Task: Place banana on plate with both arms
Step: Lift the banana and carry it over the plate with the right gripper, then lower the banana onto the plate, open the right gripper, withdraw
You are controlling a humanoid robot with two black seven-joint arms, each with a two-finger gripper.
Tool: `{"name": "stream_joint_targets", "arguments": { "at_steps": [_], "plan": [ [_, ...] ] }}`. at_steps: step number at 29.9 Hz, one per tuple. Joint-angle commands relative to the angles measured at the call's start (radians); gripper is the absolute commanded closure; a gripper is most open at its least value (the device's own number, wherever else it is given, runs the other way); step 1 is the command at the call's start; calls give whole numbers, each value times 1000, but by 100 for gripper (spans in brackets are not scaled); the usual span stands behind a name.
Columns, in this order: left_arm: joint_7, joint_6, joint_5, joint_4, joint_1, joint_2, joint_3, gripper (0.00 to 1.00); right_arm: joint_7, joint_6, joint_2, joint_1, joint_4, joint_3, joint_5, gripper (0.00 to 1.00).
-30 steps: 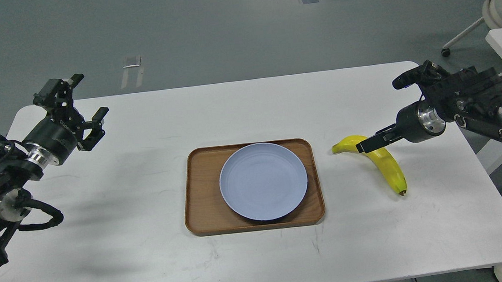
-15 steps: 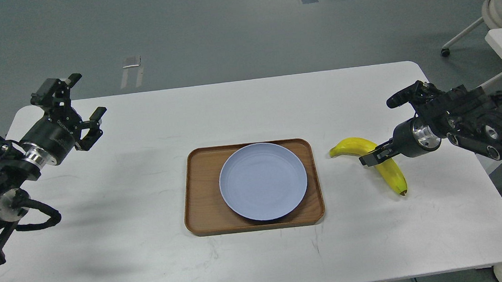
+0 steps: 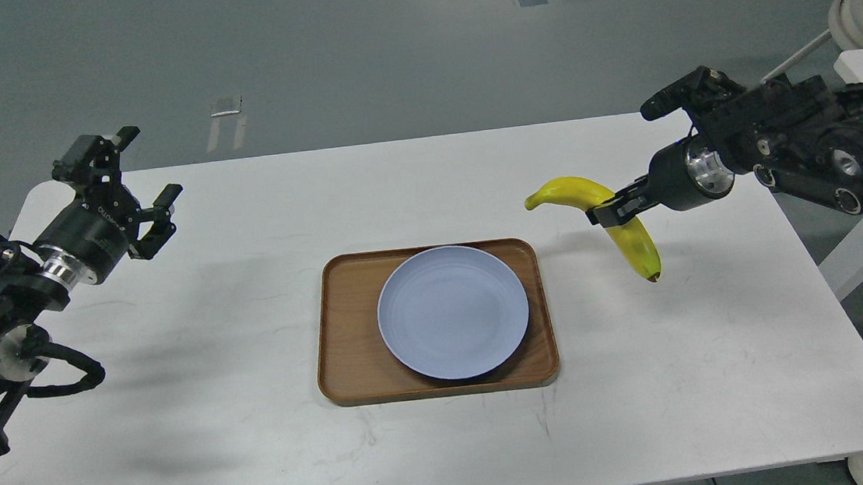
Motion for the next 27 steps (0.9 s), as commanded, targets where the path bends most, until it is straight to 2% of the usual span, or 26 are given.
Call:
{"name": "stream_joint_targets", "arguments": {
  "at_steps": [1, 8, 24, 26, 27],
  "plan": [
    [0, 0, 0, 0, 0, 1, -1, 2, 0, 3, 71, 14, -4, -2, 20, 92],
    [0, 0, 0, 0, -1, -1, -6, 2, 0, 18, 189, -1, -24, -8, 95, 92],
    [0, 0, 0, -29, -3, 1, -6, 2, 0, 53, 355, -38, -113, -62, 175, 90],
    [0, 0, 0, -29, -1, 1, -14, 2, 0, 53, 365, -42, -119, -62, 175, 84],
    [0, 0, 0, -29, -1, 1, -17, 2, 0, 53, 370, -50, -125, -62, 175, 77]
  ]
}}
